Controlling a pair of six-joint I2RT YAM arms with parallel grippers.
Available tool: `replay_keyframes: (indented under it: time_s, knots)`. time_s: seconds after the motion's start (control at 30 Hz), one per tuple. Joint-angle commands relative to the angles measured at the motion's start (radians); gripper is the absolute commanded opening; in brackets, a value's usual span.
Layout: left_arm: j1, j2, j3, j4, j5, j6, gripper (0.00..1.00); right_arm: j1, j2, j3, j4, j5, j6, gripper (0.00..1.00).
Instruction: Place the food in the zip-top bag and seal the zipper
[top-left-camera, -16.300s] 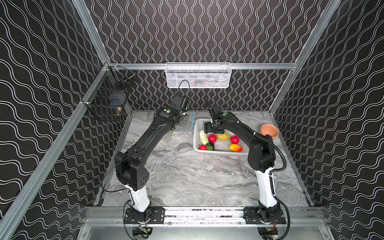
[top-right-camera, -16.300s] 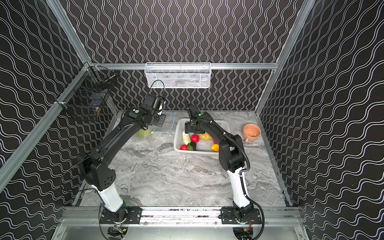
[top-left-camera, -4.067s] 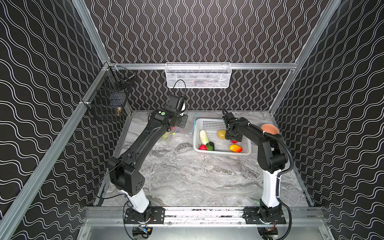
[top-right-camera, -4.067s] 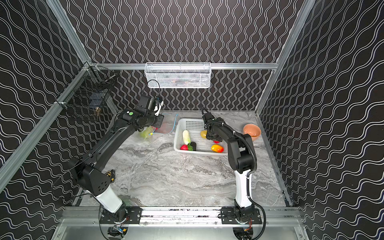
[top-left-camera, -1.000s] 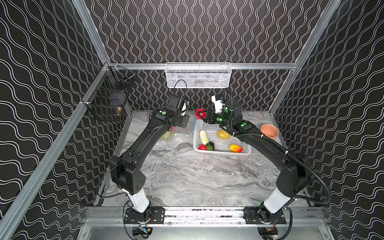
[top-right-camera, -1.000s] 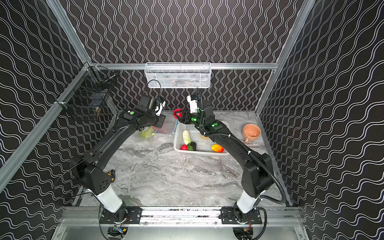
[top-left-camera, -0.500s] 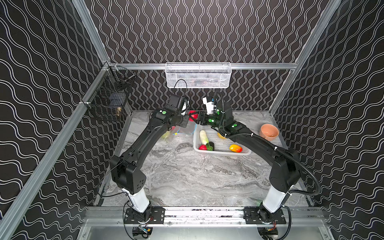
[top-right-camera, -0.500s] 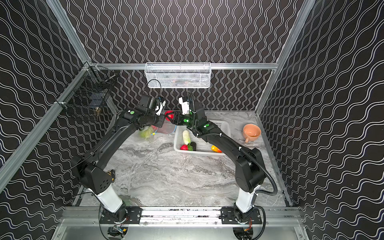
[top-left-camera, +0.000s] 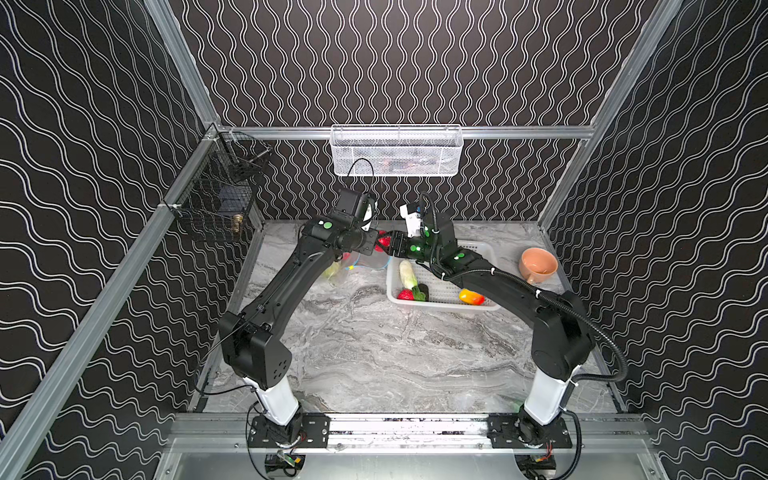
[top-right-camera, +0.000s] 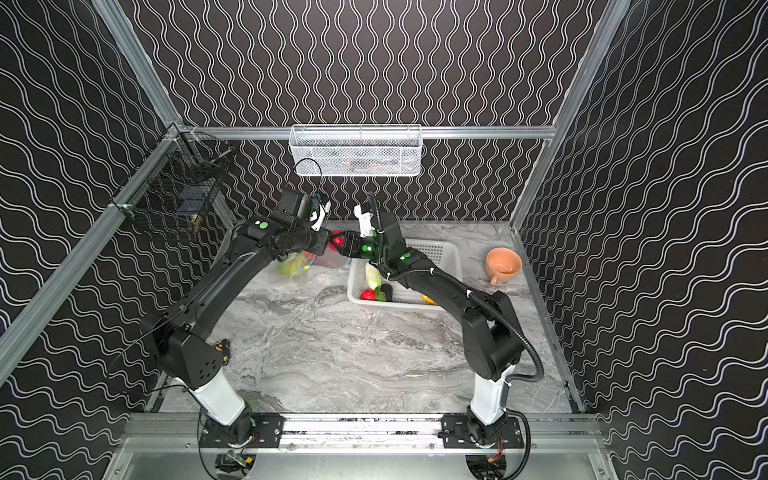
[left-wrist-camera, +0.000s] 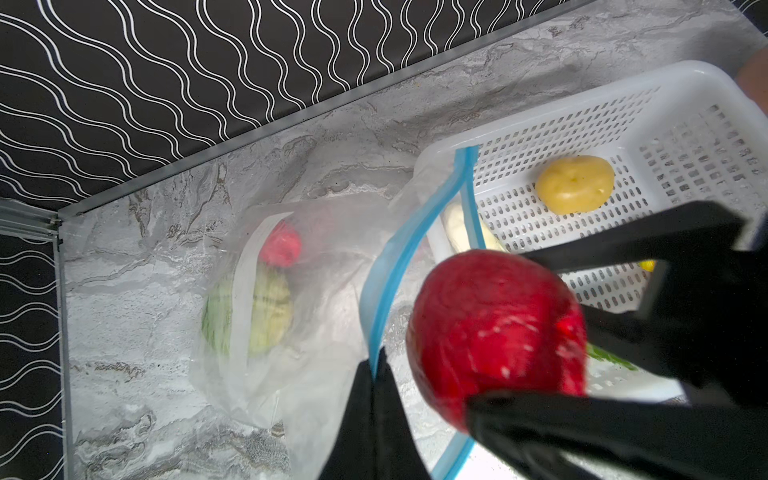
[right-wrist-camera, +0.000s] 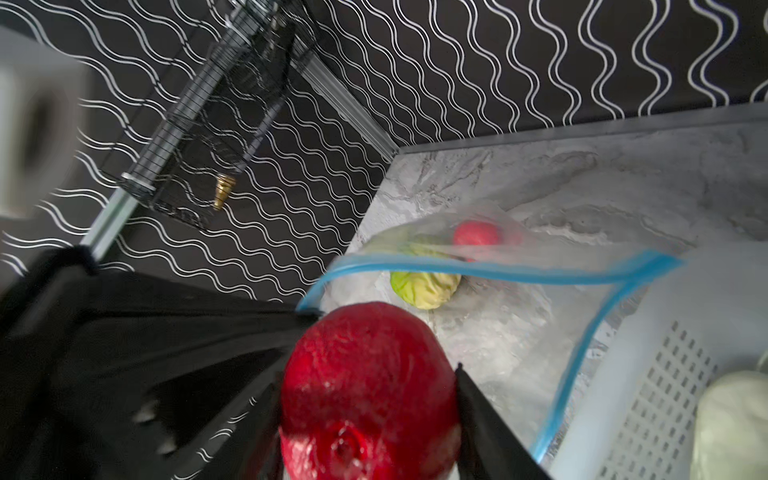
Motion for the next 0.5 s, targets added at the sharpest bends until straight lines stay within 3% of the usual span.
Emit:
replay_keyframes:
  time_s: [0.0,0.07,0.23,0.47]
  knots:
    - [0.000,-0.003,0.009,0.000,0.000,0.004,0.00,0.002,0.026,0.025,0.003,0.021,0.024,0.41]
    - [0.001,0.001,0.016,-0.003,0.004,0.003,0.00,0.002,0.042,0.041,-0.003,0.010,0.028,0.52]
    - [0.001,0.005,0.026,-0.010,0.018,-0.008,0.00,0.004,0.084,0.075,-0.046,0.045,0.041,0.59]
    - [0.001,0.003,0.024,-0.010,0.005,-0.003,0.00,0.006,0.089,0.119,-0.137,0.101,0.016,0.95]
